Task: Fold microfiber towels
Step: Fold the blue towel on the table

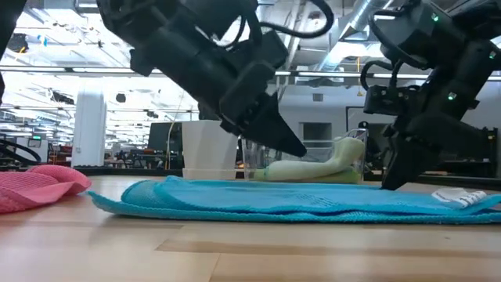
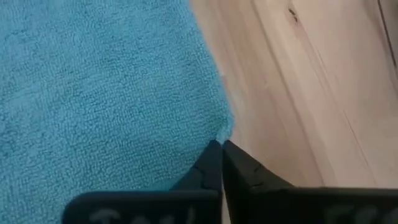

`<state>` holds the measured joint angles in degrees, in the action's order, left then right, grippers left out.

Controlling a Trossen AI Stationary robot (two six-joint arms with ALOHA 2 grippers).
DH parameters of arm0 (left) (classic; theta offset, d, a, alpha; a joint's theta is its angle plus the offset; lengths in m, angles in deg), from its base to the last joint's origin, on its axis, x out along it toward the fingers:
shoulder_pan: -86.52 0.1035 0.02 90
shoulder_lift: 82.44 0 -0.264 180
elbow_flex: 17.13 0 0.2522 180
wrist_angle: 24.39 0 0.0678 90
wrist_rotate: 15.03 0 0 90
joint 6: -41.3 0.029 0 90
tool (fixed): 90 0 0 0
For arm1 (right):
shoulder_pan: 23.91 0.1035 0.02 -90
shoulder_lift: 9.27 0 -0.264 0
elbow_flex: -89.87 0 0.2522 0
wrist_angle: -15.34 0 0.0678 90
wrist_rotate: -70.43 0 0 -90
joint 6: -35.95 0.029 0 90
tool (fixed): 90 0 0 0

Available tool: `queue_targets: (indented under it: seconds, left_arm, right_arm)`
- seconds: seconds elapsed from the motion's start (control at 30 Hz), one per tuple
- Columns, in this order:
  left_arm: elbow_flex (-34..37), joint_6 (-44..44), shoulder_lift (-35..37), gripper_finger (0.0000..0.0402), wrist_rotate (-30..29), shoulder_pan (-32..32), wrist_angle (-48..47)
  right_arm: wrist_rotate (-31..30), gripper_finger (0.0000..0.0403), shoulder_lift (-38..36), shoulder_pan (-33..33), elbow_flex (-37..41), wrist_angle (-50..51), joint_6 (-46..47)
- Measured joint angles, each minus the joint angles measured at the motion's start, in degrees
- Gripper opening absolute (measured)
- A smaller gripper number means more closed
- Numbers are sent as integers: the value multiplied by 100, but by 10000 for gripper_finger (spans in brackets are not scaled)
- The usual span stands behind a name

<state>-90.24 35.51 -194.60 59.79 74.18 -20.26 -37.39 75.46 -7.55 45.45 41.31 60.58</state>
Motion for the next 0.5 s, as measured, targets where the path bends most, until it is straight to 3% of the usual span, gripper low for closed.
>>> queue_targets:
  seconds: [0.17,0.37,0.5]
  left_arm:
    - [3,245,-246,0,-160,78,-57]
    - [4,257,-642,0,-150,381,556]
    - [4,257,-703,0,-8,452,727]
  right_arm:
    - [61,34,-231,0,29,82,-48]
    - [59,9,-291,0,27,41,-57]
    - [127,19,-295,0,23,34,-54]
